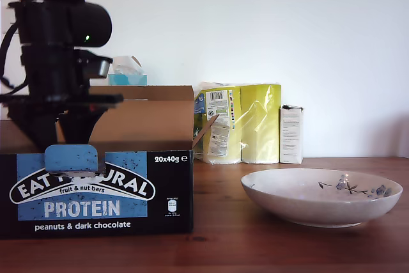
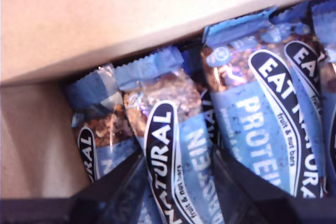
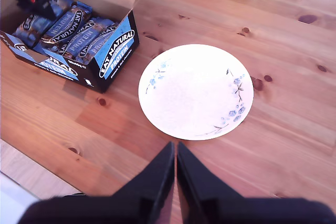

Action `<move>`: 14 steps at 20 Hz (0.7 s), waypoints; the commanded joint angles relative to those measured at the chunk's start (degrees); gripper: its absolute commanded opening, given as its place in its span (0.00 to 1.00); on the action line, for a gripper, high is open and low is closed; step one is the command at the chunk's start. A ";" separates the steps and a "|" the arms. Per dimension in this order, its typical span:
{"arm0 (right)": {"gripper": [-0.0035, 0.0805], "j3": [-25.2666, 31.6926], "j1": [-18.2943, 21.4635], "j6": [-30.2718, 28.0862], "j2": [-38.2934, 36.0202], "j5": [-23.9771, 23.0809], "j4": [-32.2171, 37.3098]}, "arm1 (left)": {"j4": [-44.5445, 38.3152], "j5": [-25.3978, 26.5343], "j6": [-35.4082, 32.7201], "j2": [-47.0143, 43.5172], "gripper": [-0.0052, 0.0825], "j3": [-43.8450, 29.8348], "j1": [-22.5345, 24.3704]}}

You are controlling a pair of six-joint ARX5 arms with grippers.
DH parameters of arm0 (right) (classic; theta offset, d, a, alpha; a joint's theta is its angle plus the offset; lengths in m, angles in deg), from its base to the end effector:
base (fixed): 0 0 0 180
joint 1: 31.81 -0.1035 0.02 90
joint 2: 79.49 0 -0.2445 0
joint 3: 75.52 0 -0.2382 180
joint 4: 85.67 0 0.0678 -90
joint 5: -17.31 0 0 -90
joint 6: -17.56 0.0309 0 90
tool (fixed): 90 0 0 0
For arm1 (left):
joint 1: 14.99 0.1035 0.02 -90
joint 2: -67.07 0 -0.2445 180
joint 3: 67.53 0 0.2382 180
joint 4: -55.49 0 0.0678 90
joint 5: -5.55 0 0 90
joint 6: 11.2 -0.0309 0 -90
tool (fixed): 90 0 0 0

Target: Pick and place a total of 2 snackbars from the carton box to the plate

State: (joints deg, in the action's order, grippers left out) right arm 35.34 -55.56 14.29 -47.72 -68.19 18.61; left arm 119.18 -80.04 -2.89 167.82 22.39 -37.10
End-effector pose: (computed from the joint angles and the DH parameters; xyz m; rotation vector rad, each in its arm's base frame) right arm 0.0711 0.0339 0.3156 -0.1669 0.6531 0.4935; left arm 0.3028 -0.1205 0.2039 0.1752 1.2824 -0.1707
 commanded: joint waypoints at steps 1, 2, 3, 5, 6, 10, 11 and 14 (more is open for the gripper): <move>0.03 -0.66 -0.24 -1.09 0.15 0.00 0.39 | 1.38 -0.09 -0.83 -1.22 0.34 1.46 0.00; 0.03 -0.66 -0.24 -1.31 0.15 -0.02 0.39 | 2.34 -0.09 -0.90 -1.44 0.34 2.25 0.00; 0.03 -0.66 -0.24 -1.33 0.15 0.00 0.42 | 3.82 -0.31 -0.90 -1.57 0.34 3.30 0.00; 0.03 -0.66 -0.24 -1.36 0.15 -0.02 0.42 | 5.53 -1.38 -0.92 -2.32 0.34 4.85 -0.04; 0.03 -0.66 -0.24 -1.36 0.15 -0.02 0.42 | 5.70 -2.45 -0.92 -2.99 0.34 5.46 -0.17; 0.03 -0.66 -0.24 -1.33 0.15 0.00 0.37 | 4.35 -11.91 -0.85 -5.38 0.34 9.27 -1.57; 0.03 -0.66 -0.24 -1.33 0.15 0.00 0.35 | 3.17 -14.62 -0.85 -5.64 0.34 10.10 -2.38; 0.03 -0.66 -0.24 -1.33 -0.44 0.00 -0.98 | -2.36 -19.32 -0.85 -5.60 0.34 10.93 -7.04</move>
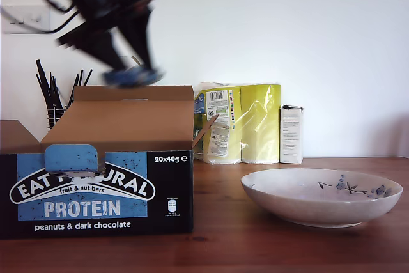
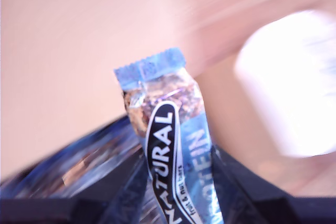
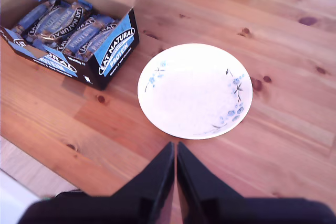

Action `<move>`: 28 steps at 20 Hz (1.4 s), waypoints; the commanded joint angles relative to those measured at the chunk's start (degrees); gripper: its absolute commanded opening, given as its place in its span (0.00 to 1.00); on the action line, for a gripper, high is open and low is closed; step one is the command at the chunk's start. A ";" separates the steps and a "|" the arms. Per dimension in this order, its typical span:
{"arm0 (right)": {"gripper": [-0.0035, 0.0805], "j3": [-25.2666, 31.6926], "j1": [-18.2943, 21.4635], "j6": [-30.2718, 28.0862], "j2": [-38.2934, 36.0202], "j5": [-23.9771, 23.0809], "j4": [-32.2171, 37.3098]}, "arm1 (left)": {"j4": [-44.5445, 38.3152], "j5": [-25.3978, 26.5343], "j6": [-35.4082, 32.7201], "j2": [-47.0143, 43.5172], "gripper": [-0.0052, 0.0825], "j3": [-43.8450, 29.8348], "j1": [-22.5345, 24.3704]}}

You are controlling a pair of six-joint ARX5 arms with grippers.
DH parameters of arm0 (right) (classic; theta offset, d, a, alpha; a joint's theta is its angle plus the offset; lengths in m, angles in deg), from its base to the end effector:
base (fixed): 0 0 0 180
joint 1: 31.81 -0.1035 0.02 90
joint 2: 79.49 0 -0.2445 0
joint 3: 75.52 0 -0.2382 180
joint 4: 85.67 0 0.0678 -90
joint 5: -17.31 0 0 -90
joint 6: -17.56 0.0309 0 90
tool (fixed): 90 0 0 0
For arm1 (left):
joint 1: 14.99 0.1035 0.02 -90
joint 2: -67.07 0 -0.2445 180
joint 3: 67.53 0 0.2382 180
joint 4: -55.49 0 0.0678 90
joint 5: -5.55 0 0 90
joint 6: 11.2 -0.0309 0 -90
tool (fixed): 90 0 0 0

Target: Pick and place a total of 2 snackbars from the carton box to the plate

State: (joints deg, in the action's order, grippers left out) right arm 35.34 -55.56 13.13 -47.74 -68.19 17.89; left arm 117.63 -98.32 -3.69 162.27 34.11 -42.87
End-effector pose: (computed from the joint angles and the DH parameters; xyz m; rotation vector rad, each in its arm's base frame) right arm 0.0703 0.0336 0.3147 -0.1879 0.6604 0.5000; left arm 0.2917 -0.1627 0.2929 0.0058 1.0261 -0.6030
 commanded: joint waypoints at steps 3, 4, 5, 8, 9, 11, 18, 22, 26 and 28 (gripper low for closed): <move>0.03 -0.66 -0.24 -0.13 -1.51 0.00 -3.72 | -8.37 -1.11 -0.04 0.04 0.34 -0.79 -7.13; 0.03 -0.66 -0.24 -0.07 -2.10 0.02 -4.57 | -11.19 -1.07 -0.04 0.04 0.34 -0.79 -9.01; 0.03 -0.66 -0.24 -0.07 -2.82 0.02 -5.22 | -13.88 -1.05 -0.04 0.13 0.34 -0.79 -10.67; 0.03 -0.68 -0.24 1.31 -5.33 0.00 -5.46 | -22.21 -1.03 -0.02 2.78 0.34 -0.79 -14.99; 0.03 -0.70 -0.24 1.62 -6.08 0.00 -5.62 | -24.09 -1.03 -0.02 3.93 0.34 -0.79 -16.11; 0.03 -0.76 -0.24 1.62 -7.06 -0.04 -6.25 | -27.98 -1.03 -0.04 7.08 0.34 -0.79 -18.14; 0.03 -0.76 -0.24 2.01 -7.67 0.04 -6.56 | -39.23 0.87 -0.04 19.91 0.34 -0.79 -23.85; 0.03 -0.76 -0.24 1.97 -7.67 0.76 -6.56 | -39.89 5.09 -0.48 24.52 0.34 -0.79 -25.33; 0.03 -0.76 -0.24 1.57 -7.67 1.11 -5.92 | -40.15 6.97 -2.03 24.92 0.35 -0.79 -25.81; 0.03 -0.76 -0.24 1.46 -7.67 1.14 -5.53 | -40.06 7.98 -2.38 24.92 0.35 -0.79 -25.79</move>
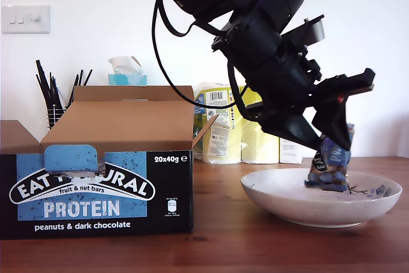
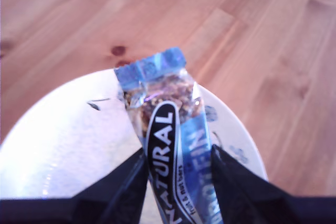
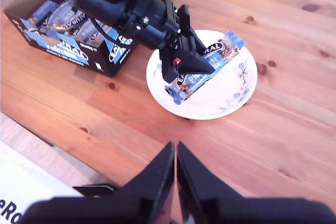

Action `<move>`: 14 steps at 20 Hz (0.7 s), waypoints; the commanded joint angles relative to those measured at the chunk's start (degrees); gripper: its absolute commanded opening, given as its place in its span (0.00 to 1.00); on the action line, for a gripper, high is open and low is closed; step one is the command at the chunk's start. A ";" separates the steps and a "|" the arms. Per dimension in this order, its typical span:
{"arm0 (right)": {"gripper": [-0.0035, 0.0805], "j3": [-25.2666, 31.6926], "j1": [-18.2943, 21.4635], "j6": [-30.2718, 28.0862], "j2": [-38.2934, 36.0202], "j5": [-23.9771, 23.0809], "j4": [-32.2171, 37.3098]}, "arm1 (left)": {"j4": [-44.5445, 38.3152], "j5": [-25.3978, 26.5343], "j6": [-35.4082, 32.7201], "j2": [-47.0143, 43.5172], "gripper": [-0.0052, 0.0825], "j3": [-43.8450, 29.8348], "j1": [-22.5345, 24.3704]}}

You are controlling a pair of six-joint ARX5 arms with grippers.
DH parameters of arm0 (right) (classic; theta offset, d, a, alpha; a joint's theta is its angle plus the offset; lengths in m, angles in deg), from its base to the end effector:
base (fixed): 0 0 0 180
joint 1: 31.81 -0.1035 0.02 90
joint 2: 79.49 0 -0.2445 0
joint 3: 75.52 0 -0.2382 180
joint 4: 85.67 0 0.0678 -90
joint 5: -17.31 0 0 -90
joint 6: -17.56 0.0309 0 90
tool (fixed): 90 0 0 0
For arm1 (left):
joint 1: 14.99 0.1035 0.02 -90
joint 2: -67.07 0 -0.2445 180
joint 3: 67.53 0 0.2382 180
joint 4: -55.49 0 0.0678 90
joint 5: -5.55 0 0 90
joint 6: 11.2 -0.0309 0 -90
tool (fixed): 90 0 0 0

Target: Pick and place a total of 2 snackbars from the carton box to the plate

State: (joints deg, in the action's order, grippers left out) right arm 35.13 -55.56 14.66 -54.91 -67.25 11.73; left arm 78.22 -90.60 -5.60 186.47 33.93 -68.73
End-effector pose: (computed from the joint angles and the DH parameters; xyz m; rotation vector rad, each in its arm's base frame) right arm 0.0397 0.0206 0.3125 -0.1539 0.6465 0.5075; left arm 0.2584 -0.3579 0.1789 0.2138 0.7254 -0.9630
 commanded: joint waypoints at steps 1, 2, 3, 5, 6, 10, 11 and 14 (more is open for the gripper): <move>0.03 -0.55 -0.24 -0.17 -0.50 0.20 0.87 | -0.79 0.31 -1.27 0.72 0.37 -0.61 0.04; 0.03 -0.55 -0.24 -0.17 -0.50 0.20 1.07 | -0.96 0.24 -1.60 0.72 0.43 -0.61 0.02; 0.03 -0.55 -0.24 -0.17 -0.50 0.17 1.25 | -1.01 0.26 -1.57 0.72 0.49 -0.61 0.00; 0.03 -0.55 -0.24 -0.20 -0.50 0.17 1.33 | -0.96 0.26 -1.55 0.72 0.53 -0.61 -0.02; 0.03 -0.55 -0.24 -0.22 -0.50 0.17 1.33 | -1.03 0.22 -1.55 0.72 0.53 -0.61 -0.02; 0.03 -0.55 -0.24 -0.22 -0.50 0.15 1.33 | -1.81 0.00 -1.53 0.55 0.43 -0.42 -0.07; 0.03 -0.55 -0.24 -0.22 -0.50 0.15 1.36 | -1.42 -0.09 -1.53 0.02 0.35 0.02 -0.04; 0.03 -0.55 -0.24 -0.20 -0.50 0.15 1.44 | 3.06 -0.98 -1.57 -3.91 0.07 1.79 0.39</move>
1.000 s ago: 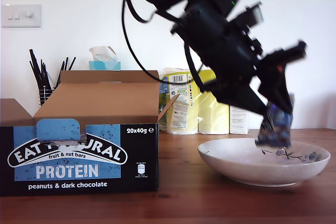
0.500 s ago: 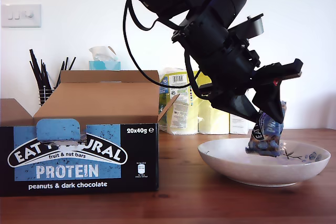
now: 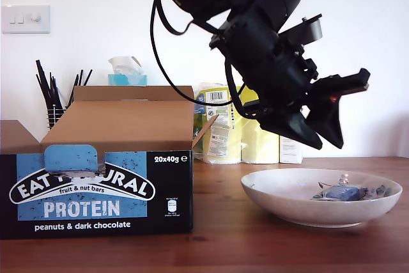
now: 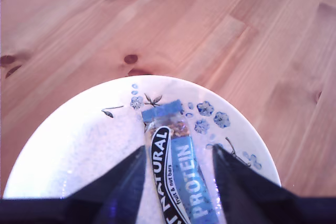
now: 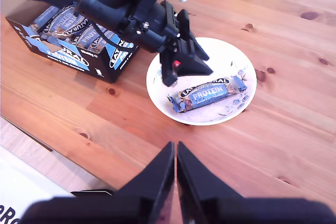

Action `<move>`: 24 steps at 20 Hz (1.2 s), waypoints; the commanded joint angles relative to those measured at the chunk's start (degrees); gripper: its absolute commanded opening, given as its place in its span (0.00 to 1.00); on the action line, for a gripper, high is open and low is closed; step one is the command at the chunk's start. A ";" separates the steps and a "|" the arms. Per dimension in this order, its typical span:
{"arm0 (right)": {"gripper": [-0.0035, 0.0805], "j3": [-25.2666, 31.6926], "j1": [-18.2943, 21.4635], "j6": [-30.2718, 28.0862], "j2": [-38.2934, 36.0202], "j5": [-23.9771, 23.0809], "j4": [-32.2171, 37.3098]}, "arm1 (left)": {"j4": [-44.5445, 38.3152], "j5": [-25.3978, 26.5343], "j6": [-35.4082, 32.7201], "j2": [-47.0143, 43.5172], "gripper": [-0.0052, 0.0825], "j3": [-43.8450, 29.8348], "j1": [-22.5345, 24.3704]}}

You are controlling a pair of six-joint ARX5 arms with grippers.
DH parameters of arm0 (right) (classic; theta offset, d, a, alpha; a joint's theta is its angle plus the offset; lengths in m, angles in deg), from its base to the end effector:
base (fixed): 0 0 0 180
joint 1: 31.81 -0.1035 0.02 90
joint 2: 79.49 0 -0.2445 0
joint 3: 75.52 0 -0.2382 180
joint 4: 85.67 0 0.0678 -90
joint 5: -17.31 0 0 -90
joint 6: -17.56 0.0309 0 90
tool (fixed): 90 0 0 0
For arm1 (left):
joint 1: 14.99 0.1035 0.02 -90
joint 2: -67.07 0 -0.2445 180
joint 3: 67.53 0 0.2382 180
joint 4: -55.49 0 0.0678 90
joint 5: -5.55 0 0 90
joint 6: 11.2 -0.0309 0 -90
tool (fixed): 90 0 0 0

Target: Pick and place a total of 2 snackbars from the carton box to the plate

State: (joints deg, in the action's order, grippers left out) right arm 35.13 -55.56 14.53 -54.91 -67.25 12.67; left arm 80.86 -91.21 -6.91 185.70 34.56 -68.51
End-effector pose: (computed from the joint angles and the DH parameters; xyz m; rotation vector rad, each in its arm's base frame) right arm 0.0406 0.0210 0.3138 -0.1535 0.6295 0.5087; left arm 0.2580 -0.3550 0.1845 0.2383 0.7379 -0.9743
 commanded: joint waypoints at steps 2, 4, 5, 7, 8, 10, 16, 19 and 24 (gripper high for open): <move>0.03 -0.55 -0.24 -0.09 -0.50 0.13 0.83 | 6.01 -0.44 -0.28 -7.30 0.03 1.46 0.46; 0.03 -0.55 -0.24 -0.59 -0.50 0.13 1.64 | 13.03 -0.37 -0.31 -11.85 0.03 1.46 1.22; 0.03 -0.55 -0.24 -1.44 -0.48 0.13 1.99 | 16.90 -0.22 -0.83 -13.99 0.03 1.46 1.84; 0.03 -0.55 -0.24 -1.57 -0.48 0.11 2.58 | 25.05 1.70 -1.75 -17.68 0.03 1.44 3.61; 0.03 -0.55 -0.24 -1.55 -0.48 0.13 3.02 | 28.87 3.45 -1.75 -19.15 0.03 1.44 4.90; 0.03 -0.55 -0.24 -2.21 -0.48 0.13 4.28 | 35.17 7.43 -1.73 -21.44 0.03 1.36 7.32; 0.03 -0.55 -0.24 -5.01 0.98 5.62 7.21 | 38.34 11.52 -1.73 -26.34 0.03 -3.76 11.87; 0.03 -0.55 -0.24 -6.43 2.08 11.47 7.34 | 37.73 12.24 -1.46 -29.05 0.03 -9.62 14.29; 0.03 -0.85 -0.26 -6.43 2.56 17.03 7.48 | 32.76 12.22 0.46 -34.49 0.03 -20.11 19.74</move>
State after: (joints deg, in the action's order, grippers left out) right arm 35.10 -55.56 8.43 -52.11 -50.69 19.73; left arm 114.41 -78.97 -7.00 151.76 15.68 -48.75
